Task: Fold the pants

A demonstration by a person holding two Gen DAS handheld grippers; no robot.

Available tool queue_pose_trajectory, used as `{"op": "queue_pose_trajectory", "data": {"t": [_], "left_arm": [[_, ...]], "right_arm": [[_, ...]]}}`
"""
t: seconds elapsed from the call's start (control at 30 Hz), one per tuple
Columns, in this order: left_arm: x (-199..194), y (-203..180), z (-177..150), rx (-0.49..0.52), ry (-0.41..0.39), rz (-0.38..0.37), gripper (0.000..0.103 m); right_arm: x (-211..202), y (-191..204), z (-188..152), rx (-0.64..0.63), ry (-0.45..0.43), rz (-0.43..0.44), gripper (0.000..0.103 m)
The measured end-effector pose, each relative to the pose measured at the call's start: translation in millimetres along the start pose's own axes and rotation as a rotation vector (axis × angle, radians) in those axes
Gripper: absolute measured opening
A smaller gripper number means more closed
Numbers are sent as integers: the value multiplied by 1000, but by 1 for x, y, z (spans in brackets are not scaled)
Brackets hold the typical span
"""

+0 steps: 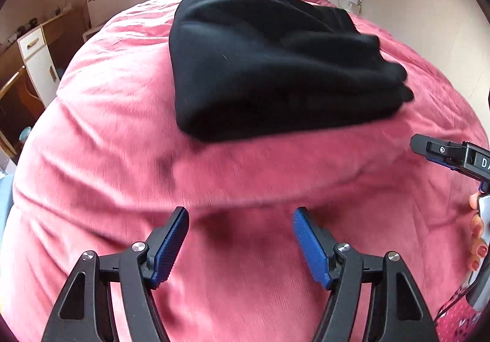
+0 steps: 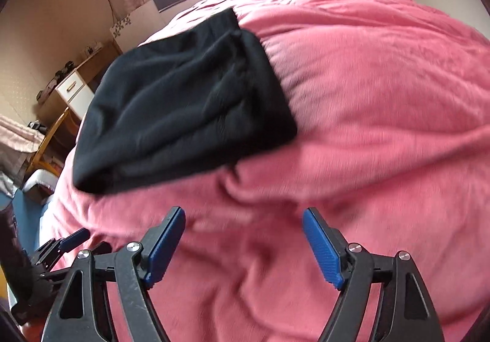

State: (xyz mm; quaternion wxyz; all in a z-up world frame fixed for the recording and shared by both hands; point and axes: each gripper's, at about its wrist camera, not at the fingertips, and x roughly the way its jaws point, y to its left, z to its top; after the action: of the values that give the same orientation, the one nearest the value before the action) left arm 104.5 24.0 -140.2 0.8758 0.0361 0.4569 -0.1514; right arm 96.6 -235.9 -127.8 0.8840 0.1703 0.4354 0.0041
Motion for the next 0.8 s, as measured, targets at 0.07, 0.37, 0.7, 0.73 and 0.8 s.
{"op": "queue_pose_trajectory", "data": {"t": [0.07, 0.37, 0.7, 0.73, 0.8], "left_arm": [[-6, -4, -8, -10, -1, 6, 72], [-52, -13, -21, -73, -65, 85, 72], [-109, -10, -33, -127, -166, 118, 72], [-115, -9, -36, -133, -173, 118, 72], [-124, -7, -35, -151, -183, 112, 72]], "right_arm": [[-6, 3, -13, -5, 14, 5, 80], [-41, 22, -44, -70, 14, 14, 85], [-75, 62, -40, -151, -79, 19, 97], [-79, 68, -40, -171, -92, 14, 98], [-87, 78, -41, -203, -118, 2, 99]]}}
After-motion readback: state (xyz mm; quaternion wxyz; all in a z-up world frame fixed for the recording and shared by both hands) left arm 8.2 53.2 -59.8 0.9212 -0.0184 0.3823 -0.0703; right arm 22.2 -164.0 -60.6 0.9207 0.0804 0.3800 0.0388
